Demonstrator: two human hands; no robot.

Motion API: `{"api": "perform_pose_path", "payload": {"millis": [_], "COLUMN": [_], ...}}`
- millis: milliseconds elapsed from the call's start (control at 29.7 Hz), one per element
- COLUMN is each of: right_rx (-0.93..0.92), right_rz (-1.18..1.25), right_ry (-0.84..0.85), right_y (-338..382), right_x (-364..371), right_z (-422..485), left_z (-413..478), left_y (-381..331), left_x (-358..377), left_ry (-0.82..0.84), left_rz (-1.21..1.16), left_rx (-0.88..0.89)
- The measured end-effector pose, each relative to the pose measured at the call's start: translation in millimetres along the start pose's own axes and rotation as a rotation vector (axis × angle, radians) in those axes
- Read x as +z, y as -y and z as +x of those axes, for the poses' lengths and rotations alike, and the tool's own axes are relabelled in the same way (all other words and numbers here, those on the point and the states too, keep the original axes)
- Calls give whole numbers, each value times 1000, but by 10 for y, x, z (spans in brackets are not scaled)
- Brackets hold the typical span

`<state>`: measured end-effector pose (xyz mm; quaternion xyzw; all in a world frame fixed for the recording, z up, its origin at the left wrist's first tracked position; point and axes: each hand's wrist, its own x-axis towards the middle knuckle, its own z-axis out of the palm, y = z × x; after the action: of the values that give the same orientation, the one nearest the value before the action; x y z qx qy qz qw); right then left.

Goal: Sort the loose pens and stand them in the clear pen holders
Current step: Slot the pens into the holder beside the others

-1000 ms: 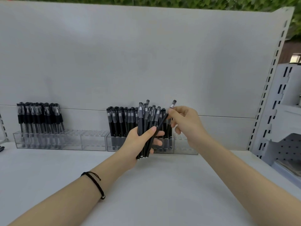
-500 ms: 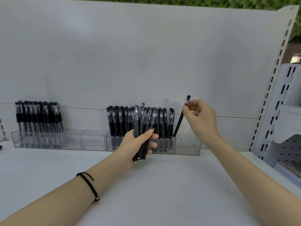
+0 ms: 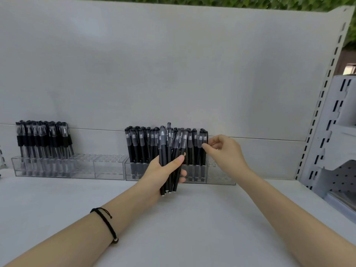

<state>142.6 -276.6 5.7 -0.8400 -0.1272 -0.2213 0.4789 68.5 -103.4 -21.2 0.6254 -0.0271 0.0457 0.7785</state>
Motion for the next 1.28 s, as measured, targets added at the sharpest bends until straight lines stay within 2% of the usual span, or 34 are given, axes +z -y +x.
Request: {"api": "perform_pose_path", "payload": {"millis": [101,202,269,370,437,538,605,740,841,1143,1278], "right_rx": [1,-84,-144,-187,-179,-110,-120,-205,-244,-276,-191], "right_rz": [16,52,136,138,132,284,308,247,114,-30,-291], "right_ry": [-13,-81,3,197,242,201,79,-167,-257,-175,-19], "right_y": [-14,14,77,161,170,170,146,48,-64,-142,-146], "right_x": [-10,-67,-76,-3,21,-53,-151,-290,-326,-243,-149], "right_z": [-43,-119,-179,-286,-290,-228,-179,-99,-16,56,74], "left_z": [-13,-27,-29,-48,-74,-85,-74,-64,-55,-47,-59], "left_y": [21,54,67,68,80,106,143,195,201,197,195], "left_x": [24,70,75,77,98,130,146,166,179,185,196], "left_ry": [-19,-6,7,46,49,32,20,17,18,15,28], "left_rz": [-61,-81,-59,-26,-18,-69,-124,-103,-99,-89,-78], "left_rx": [-15,-7,5,21,25,27,-2,-34,-22,-4,2]}}
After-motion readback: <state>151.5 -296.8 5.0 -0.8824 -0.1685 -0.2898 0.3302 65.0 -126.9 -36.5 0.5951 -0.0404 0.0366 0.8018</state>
